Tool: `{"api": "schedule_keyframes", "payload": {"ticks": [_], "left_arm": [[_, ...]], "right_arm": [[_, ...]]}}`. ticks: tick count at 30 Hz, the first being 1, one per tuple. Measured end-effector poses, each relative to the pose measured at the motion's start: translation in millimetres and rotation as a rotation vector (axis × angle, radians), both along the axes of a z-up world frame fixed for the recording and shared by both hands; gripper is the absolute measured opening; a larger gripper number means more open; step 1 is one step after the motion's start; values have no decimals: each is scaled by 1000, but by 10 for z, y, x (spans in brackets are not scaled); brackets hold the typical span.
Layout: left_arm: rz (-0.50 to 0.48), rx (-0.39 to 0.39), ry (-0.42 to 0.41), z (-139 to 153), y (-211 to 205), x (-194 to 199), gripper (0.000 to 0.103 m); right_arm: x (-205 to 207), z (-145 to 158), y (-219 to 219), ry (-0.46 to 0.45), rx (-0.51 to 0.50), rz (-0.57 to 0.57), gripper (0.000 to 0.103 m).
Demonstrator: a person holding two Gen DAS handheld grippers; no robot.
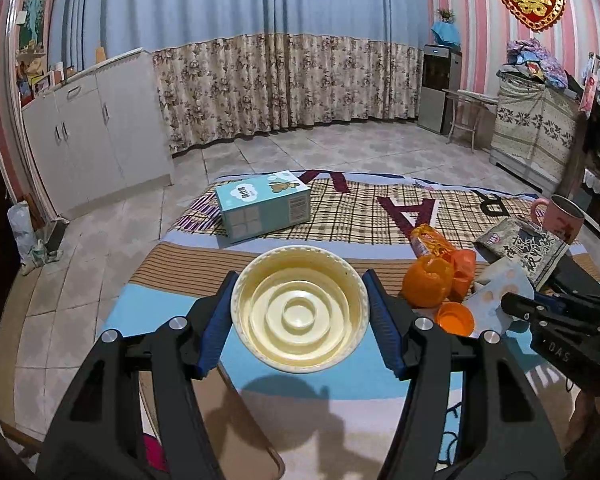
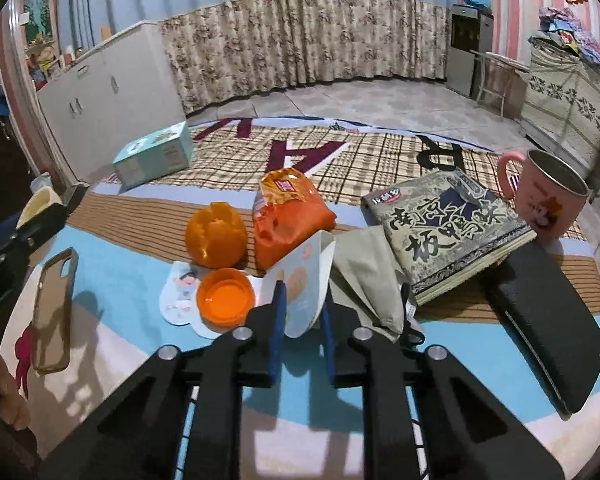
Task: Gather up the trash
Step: 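Lift the lid with the left tool while the right tool grasps the white paper card, then carry the lid and white card over the blue basket with both tools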
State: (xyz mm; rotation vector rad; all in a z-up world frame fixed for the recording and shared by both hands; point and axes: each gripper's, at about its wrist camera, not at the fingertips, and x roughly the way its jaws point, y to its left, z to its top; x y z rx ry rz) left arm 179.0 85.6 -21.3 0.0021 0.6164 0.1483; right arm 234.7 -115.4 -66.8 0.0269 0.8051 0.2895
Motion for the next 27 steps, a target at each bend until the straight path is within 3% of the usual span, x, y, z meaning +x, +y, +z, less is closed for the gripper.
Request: {"api": "schedule_keyframes", "payload": {"ticks": [7,17,27], "left_arm": [[-30,15,-10,33,-209,-45,61],[-106,75,-21,60,-587,-119,61],[-174,33,-80,267,-939,-216,61]], "right_arm": [[-228,321,-282,-97,37,-41,3],[-593,635,-914,-204,-35,-170,3],[-1015,852,-1738,-271,-30,-354,3]]}}
